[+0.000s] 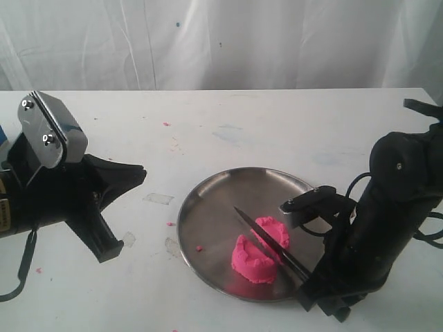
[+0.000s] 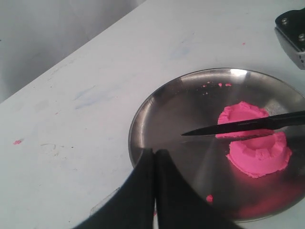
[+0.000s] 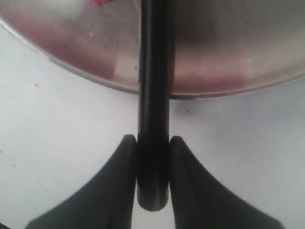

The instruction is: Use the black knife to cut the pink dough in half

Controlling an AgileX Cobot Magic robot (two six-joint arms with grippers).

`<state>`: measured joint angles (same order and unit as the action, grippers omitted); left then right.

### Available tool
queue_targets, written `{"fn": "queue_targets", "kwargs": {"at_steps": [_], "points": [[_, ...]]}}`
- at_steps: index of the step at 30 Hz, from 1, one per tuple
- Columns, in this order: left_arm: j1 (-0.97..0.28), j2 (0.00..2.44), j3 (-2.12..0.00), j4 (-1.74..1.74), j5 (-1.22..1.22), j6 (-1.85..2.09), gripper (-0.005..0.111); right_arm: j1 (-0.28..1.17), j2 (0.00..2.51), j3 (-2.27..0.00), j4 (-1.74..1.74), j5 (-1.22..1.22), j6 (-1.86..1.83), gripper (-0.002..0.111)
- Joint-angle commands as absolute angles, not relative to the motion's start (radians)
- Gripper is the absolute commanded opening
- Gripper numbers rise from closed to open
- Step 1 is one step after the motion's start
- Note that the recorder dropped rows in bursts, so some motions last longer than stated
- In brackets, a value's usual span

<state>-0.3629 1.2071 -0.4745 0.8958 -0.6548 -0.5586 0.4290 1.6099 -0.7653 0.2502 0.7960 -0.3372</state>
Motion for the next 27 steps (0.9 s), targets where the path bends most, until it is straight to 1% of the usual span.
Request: {"fn": "queue_targets", "kwargs": {"at_steps": [1,12,19,23,27], "points": [[-0.361,1.197,-0.467,0.898,-0.658,-0.564,0.000,0.430,1.609,-0.769,0.157,0.788,-0.222,0.000],[-0.361,1.197,-0.467,0.898,-0.656,-0.571,0.000,0.430,1.609,-0.769,0.180,0.784,-0.211,0.000],[-0.361,1.197,-0.467,0.898,-0.656,-0.571,0.000,0.430,1.609,-0.769,0.274,0.790,-0.339,0.000],[-0.361,1.197,-0.467,0.898,-0.656,-0.571,0.000,0.430,1.609,-0.769,0.502,0.828,-0.592,0.000],[-0.361,1.197,-0.467,0.898,-0.656,-0.571,0.000,0.430,1.609,-0.769,0.525,0.833,-0.609,0.000]]}}
